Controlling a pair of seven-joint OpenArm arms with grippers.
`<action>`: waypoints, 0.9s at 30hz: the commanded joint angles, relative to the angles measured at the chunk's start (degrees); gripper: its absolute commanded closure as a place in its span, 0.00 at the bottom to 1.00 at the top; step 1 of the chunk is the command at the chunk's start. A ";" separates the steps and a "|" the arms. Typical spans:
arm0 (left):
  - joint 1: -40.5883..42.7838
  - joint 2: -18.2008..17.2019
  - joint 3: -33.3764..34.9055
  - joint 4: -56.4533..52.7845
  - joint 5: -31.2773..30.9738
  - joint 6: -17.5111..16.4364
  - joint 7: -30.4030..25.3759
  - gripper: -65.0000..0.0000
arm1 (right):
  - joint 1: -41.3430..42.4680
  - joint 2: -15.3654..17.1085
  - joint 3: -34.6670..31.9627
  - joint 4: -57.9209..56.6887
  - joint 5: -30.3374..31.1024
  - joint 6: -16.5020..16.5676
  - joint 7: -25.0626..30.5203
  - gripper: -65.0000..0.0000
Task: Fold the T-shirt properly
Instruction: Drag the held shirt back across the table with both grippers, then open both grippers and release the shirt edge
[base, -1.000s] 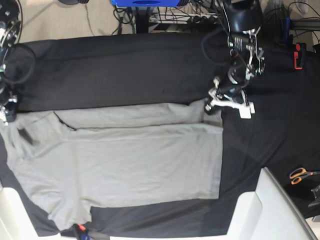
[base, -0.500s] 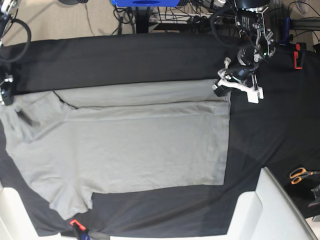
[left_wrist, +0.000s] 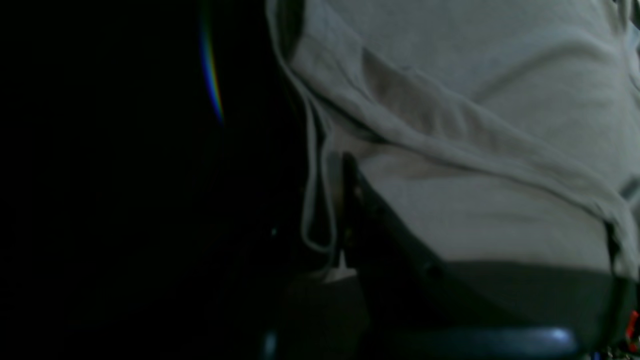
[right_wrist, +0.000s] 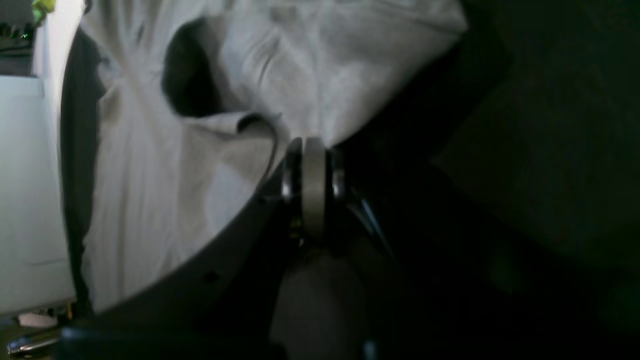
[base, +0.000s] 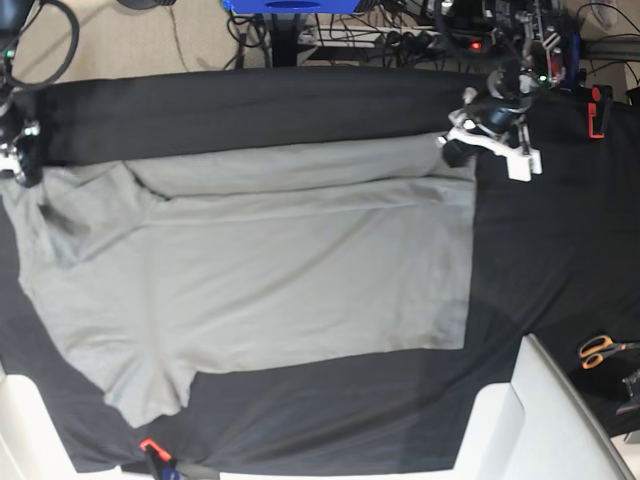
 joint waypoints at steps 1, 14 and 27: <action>0.98 -0.85 -0.20 1.49 -0.75 -0.23 -0.80 1.00 | -1.00 0.35 0.43 1.70 0.77 0.13 0.92 1.00; 5.38 -5.42 -0.29 5.18 -0.75 -0.23 -0.89 1.00 | -10.15 -4.93 0.43 12.96 0.86 -0.22 1.10 1.00; 7.05 -8.06 -0.29 7.03 -0.84 -0.41 -0.89 1.00 | -12.87 -7.30 6.58 17.26 0.68 -0.22 -3.47 1.00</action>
